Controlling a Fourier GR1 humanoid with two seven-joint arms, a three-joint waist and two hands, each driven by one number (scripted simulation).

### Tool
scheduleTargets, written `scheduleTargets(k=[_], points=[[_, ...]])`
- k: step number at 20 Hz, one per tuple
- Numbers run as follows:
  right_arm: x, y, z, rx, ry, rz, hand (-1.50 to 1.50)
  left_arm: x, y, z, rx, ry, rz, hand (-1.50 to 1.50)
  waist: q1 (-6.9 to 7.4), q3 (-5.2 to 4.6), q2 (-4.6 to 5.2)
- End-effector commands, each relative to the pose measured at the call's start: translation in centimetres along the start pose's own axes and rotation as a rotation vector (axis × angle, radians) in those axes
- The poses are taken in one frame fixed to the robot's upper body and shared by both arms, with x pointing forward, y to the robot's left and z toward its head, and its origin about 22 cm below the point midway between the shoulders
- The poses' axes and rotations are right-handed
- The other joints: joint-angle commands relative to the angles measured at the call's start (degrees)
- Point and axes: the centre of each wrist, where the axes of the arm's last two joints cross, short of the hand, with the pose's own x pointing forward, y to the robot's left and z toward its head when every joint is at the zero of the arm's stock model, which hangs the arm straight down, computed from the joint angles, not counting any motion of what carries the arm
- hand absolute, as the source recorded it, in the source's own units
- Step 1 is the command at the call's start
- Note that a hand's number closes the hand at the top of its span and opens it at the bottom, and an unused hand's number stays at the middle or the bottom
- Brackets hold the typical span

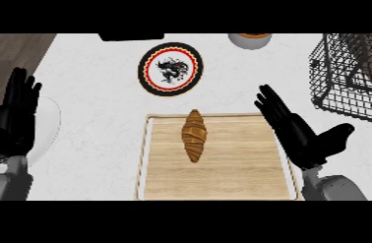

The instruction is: Pick the croissant from the tray and place it in the tiered basket

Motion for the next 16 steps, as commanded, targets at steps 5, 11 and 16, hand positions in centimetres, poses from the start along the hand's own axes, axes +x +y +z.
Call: scheduleTargets(k=[5,11,16], points=[[-0.2,4.5,-1.3,-0.443,-0.168,-0.08,1.5,0.0,1.3,0.1,-0.117,-0.023,-0.294,0.0,-0.82,-3.13,1.2],[-6.8,1.0,3.1,-1.044,0.112,0.081,-1.5,-2.1,0.5,1.7,-0.147,0.07,-0.314,0.0,-4.15,-3.58,1.31],[-6.6,7.9,4.2,-1.11,0.069,0.153,-1.5,-1.8,-0.2,1.6,-0.187,0.05,-0.347,0.0,-1.01,-3.59,1.01]])
